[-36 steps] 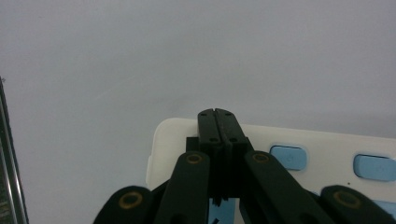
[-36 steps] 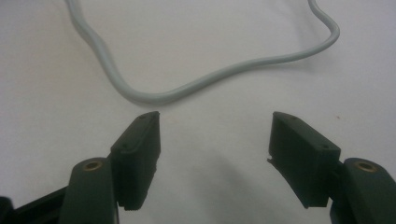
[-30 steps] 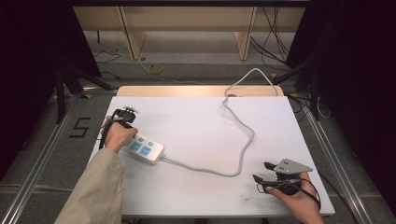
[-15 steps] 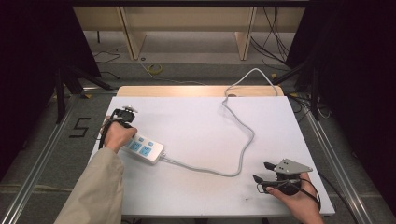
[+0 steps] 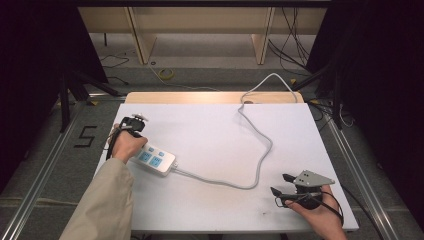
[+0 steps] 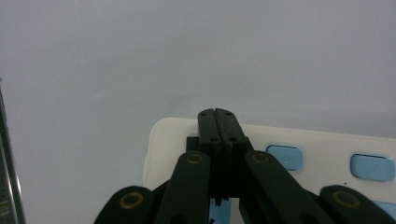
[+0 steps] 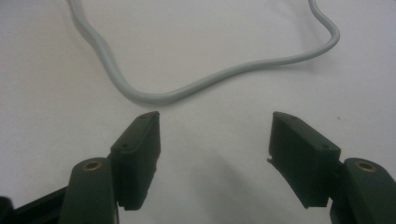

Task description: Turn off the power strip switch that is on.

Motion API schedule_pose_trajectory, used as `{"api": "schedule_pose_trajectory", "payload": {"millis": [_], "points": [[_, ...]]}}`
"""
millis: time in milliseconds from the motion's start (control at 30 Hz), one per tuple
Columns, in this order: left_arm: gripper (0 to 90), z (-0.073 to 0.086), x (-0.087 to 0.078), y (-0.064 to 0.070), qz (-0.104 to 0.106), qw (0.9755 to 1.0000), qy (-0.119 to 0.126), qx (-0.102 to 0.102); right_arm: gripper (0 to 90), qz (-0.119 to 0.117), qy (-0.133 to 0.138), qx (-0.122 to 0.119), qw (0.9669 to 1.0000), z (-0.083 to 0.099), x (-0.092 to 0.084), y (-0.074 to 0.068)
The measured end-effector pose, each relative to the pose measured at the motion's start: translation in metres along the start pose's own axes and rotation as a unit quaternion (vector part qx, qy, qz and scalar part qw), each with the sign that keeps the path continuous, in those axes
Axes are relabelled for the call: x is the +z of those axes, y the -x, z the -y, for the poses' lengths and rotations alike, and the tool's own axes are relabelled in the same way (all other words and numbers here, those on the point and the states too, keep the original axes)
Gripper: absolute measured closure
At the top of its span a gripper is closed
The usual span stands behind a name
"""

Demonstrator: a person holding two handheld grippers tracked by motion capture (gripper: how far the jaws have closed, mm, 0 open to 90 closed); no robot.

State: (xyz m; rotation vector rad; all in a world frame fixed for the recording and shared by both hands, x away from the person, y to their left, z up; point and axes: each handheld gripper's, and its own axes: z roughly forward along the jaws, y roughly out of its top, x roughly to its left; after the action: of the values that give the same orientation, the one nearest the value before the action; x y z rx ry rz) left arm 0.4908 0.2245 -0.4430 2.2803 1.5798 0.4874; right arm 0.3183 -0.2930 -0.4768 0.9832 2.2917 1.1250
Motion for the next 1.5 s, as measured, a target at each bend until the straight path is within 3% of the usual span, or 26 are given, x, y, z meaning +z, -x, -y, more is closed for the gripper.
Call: {"api": "schedule_pose_trajectory", "payload": {"millis": [133, 333, 500, 867, 1033, 1167, 1500], "points": [[90.0, -0.0009, 0.0004, 0.0013, -0.006, 1.0000, -0.002, -0.002, 35.0, 0.000, 0.002, 0.000, 1.0000, -0.0003, -0.0003, -0.0002], [90.0, -0.0001, 0.0001, -0.0023, 0.006, 0.9999, 0.000, -0.015, 35.0, 0.002, 0.004, 0.002, 1.0000, 0.0003, -0.0015, 0.0007], [90.0, -0.0001, 0.0003, -0.0021, 0.004, 0.9999, 0.003, -0.011, 35.0, 0.001, 0.004, 0.002, 1.0000, 0.0003, -0.0011, 0.0011], [90.0, 0.0011, 0.0003, -0.0052, 0.016, 0.9996, 0.004, -0.023, 35.0, 0.002, 0.005, 0.001, 1.0000, 0.0008, -0.0021, 0.0006], [90.0, 0.0027, 0.0010, -0.0041, 0.008, 0.9998, 0.006, -0.016, 35.0, 0.001, 0.005, 0.001, 1.0000, 0.0010, -0.0021, 0.0004], [90.0, 0.0041, 0.0010, -0.0059, 0.015, 0.9995, 0.012, -0.025, 35.0, 0.000, 0.004, 0.002, 1.0000, 0.0011, -0.0021, 0.0003], [90.0, 0.0036, 0.0007, -0.0055, 0.014, 0.9997, 0.009, -0.018, 35.0, 0.000, 0.002, 0.000, 1.0000, 0.0008, -0.0009, -0.0002]]}}
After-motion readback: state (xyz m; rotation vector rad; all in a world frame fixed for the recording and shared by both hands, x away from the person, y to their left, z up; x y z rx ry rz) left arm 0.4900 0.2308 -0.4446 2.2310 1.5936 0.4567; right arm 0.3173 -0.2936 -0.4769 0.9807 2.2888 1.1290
